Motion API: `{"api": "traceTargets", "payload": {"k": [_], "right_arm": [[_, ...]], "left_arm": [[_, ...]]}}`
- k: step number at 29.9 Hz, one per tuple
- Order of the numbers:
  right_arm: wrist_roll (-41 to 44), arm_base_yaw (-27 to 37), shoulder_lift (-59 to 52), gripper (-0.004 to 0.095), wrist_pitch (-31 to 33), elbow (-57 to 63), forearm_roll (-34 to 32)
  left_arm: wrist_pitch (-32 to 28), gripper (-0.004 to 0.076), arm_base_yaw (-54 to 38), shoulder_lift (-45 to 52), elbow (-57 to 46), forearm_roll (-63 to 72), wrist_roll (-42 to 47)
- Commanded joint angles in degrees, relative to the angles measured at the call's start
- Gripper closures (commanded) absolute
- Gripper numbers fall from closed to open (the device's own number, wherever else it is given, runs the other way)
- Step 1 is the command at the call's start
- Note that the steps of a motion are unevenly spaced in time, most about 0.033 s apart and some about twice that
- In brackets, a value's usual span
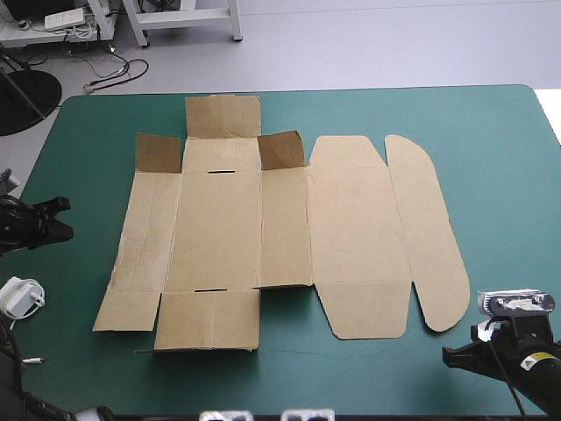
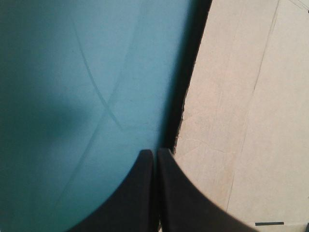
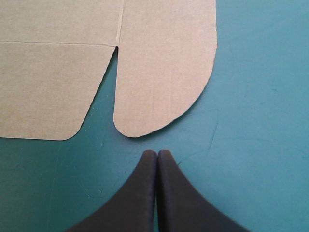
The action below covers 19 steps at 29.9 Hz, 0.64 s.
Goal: Fold the box
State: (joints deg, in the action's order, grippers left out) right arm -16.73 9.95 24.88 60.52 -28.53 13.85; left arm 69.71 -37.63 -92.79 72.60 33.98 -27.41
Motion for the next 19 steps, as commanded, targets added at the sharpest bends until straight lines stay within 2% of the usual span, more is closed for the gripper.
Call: {"api": "traceTargets", "payload": {"k": [1, 3, 5, 10, 11, 13, 19], "right_arm": [[-0.12, 0.01, 0.31, 0.0928, -3.03, -1.53, 0.61], [-0.12, 0.01, 0.31, 0.0928, -3.03, -1.53, 0.61], [-0.12, 0.01, 0.31, 0.0928, -3.03, -1.53, 0.61], [-0.12, 0.01, 0.31, 0.0928, -3.03, -1.53, 0.61], [-0.12, 0.01, 0.31, 0.0928, -3.03, -1.53, 0.61], [-0.12, 0.01, 0.31, 0.0928, -3.03, -1.53, 0.61], [-0.12, 0.01, 0.31, 0.0928, -3.03, -1.53, 0.61]], "left_arm": [[4.33, 0.0696, 2.33, 1.72, 1.05, 0.4, -0.04], [4.33, 0.0654, 4.71, 1.68, 1.05, -2.31, -0.04], [4.33, 0.0573, 7.54, 1.45, 1.05, -4.66, -0.04], [3.32, 0.0268, 12.97, 1.23, 1.05, -9.28, -0.09], [3.31, 0.0233, 13.54, 1.23, 1.05, -9.71, -0.09], [3.62, 0.0199, 13.83, 1.23, 0.95, -9.25, -0.09], [3.17, 0.023, 13.73, 0.72, -2.25, -7.45, 0.13]]}}
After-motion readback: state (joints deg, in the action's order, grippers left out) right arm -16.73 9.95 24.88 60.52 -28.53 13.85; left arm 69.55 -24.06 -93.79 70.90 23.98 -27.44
